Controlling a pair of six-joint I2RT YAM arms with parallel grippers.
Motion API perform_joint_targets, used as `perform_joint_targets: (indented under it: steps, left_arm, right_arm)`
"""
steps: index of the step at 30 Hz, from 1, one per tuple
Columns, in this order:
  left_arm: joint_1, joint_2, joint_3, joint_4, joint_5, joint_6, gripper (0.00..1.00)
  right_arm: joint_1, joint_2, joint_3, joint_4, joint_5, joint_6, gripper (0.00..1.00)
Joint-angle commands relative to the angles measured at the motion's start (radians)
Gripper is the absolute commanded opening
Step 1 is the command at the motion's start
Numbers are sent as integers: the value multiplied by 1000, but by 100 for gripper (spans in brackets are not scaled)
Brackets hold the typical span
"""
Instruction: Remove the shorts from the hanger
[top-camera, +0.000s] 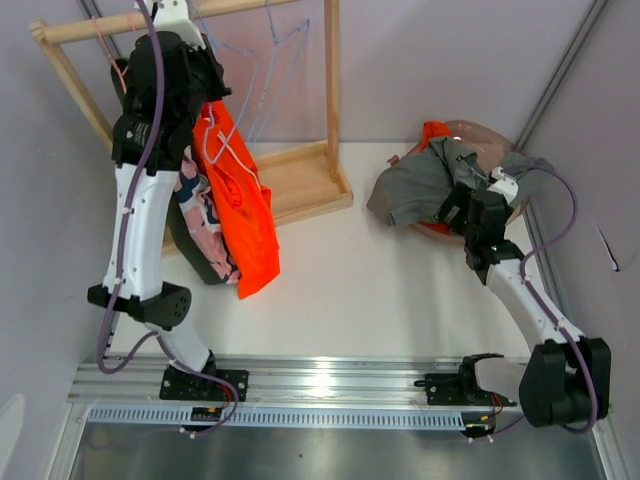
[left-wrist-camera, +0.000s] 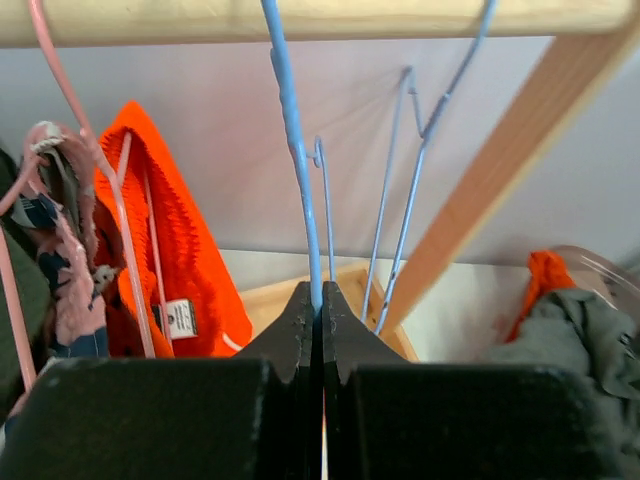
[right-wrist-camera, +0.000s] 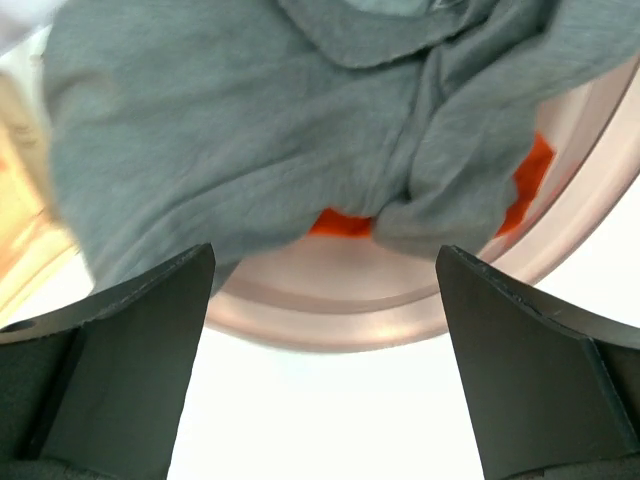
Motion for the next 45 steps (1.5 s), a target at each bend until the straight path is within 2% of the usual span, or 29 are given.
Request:
perform_joint_targets:
  steps: [1,7,13,21,30,33,36,37,39,40,43,45]
  left_arm:
    - [-7,77,100,43,-109,43,0]
    - [-4,190,128,146,-131,53,0]
    - [27,244,154,171,-104,21,0]
    - [28,145,10,137,-51,-12,1]
    - [22,31,-112,114,19,-28,12]
    - [22,14,-119,103,35,-26,25]
    - [22,0,-118,99,59,-28,43]
    - [22,-12,-119,96,62,-28,53]
    - [22,-23,-118,94,67,-25,59]
    - [22,-29,-116,93,65,-19,67]
    - [22,-58,-110,79,26,-6,75]
    - [24,-81,-105,53,-22,4,76]
  right_arm:
    - [14,-111,-66,50,-69,56,100]
    - [78,-229,-114,16,-97,67,100]
    - [195,-256,-113,-1,-45,58,99]
    - [270,-223,-103,16,4,67,99]
    - [368,-249,-72,-35,79,70,99]
    - [400,-262,-69,-56,111,75,99]
    - [417,-279,-63,-79,136,76,99]
    - [431,-286,-63,-88,141,76,99]
    - [442,-294,-61,-98,157,76,99]
    - [452,-305,-61,-107,160,75,99]
    - [469,-315,-64,-124,180,81,100]
    - [477,-326,-66,-136,188,82,99]
